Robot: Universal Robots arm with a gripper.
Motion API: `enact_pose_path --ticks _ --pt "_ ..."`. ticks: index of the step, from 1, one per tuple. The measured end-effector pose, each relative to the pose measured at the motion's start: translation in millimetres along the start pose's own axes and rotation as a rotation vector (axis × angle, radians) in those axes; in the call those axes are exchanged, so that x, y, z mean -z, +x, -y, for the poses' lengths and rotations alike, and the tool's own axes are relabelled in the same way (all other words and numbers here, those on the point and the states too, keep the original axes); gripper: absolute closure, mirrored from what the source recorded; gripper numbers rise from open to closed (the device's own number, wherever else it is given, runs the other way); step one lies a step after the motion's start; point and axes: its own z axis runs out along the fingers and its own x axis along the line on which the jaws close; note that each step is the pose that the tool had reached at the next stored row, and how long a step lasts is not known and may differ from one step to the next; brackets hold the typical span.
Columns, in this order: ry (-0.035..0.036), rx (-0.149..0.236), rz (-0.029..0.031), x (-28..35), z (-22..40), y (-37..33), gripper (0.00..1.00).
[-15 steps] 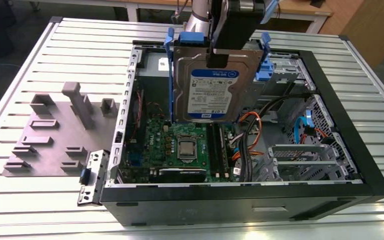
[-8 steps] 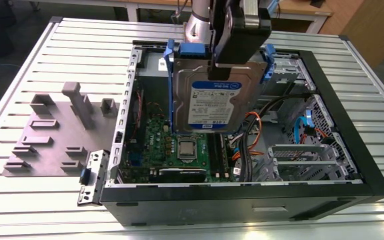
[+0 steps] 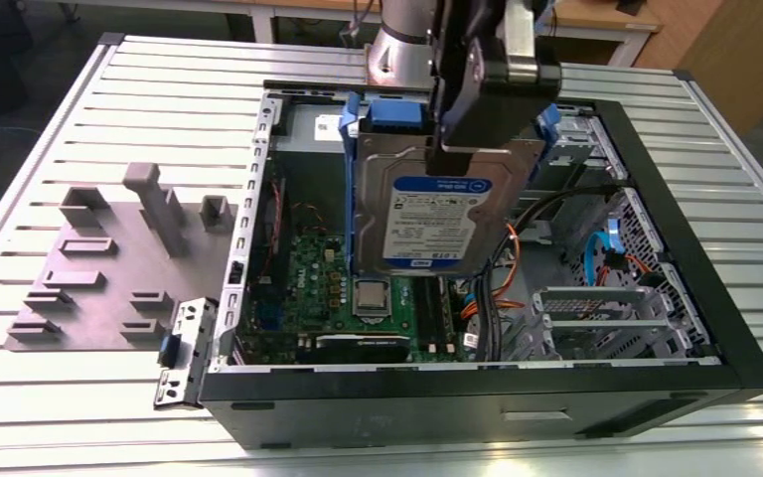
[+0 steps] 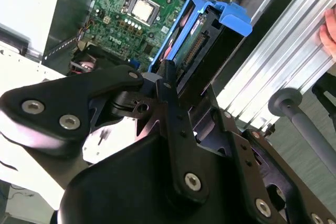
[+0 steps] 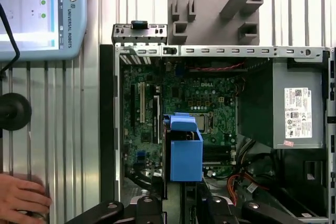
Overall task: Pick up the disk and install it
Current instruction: 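Insert the disk into the insertion slot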
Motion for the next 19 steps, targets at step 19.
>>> enact_pose_path --ticks 19 --pt "-0.0002 -0.003 -0.0002 -4.7 50.0 0.1 0.65"
